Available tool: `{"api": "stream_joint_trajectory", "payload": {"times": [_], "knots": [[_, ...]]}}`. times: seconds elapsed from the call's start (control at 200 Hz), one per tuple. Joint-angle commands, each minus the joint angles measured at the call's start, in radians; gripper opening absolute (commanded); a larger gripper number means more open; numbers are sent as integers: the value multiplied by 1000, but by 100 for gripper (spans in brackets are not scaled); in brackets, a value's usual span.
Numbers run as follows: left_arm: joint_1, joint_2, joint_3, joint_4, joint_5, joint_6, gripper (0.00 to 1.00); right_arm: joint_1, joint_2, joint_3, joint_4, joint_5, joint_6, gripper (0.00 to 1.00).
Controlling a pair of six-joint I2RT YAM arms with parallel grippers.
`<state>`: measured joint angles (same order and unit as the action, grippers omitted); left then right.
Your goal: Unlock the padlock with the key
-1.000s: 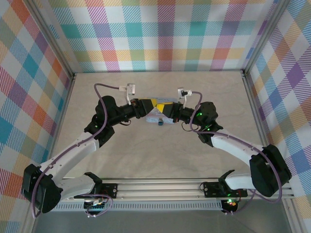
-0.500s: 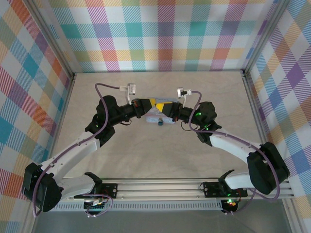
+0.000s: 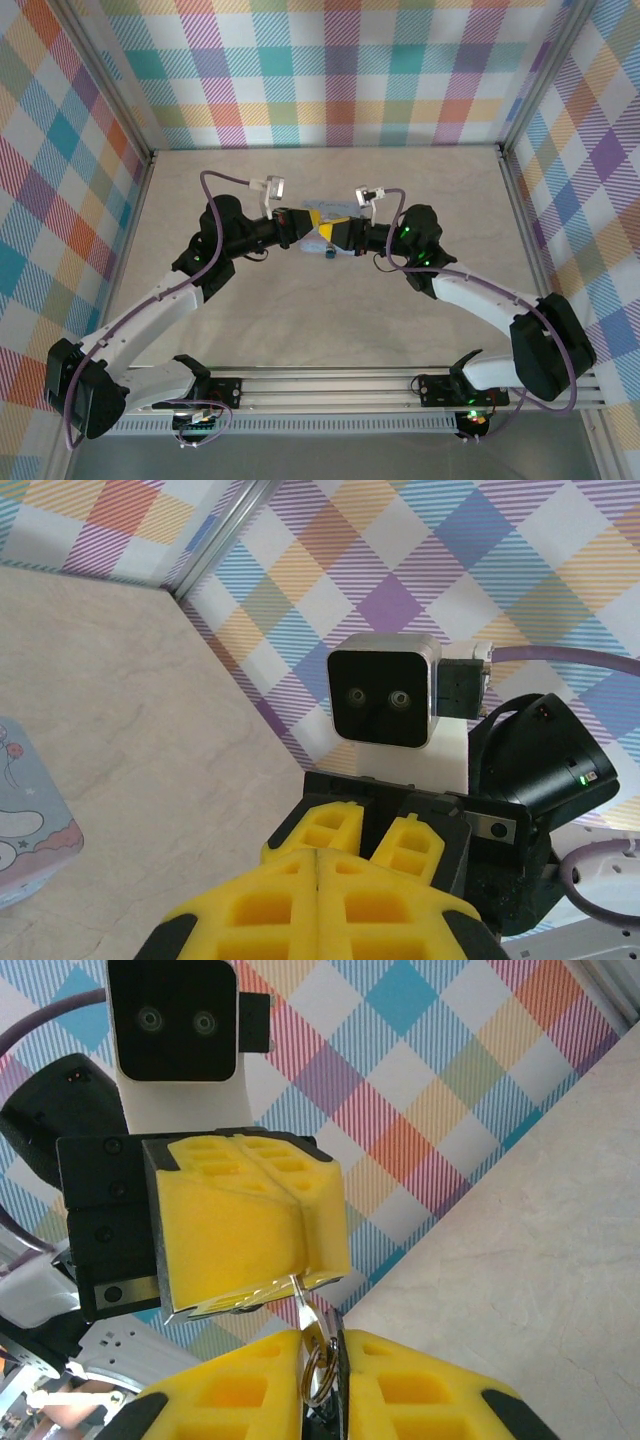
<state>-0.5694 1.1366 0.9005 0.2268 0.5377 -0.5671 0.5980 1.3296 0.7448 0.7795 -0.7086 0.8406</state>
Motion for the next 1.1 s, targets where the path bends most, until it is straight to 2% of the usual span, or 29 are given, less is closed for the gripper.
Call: {"api": "stream_joint_trajectory", "payload": {"times": [0.0,0.29,0.555,0.805,0.95,1.005,1.04,1.095], "knots": [[-12,-21,35,-4,30,31,0,2,-33,32,-48,-28,-49,17],[-12,-21,38,-13,35,39,0,-4,-61,28,-77,-1,-71,20],[-12,-16,41,-12,44,39,0,-9,-57,43,-82,-18,-72,19],[-12,-17,43,-14,50,39,0,-9,-56,44,-82,-9,-78,12],[-12,-14,46,-19,52,41,0,-9,-60,48,-105,-6,-88,0],[-12,-13,52,-26,51,45,0,-9,-66,48,-135,3,-102,0],[-12,-12,56,-32,49,47,5,-9,-73,46,-141,13,-112,0],[-12,-14,62,-50,34,57,21,-14,-90,40,-202,32,-129,0]]}}
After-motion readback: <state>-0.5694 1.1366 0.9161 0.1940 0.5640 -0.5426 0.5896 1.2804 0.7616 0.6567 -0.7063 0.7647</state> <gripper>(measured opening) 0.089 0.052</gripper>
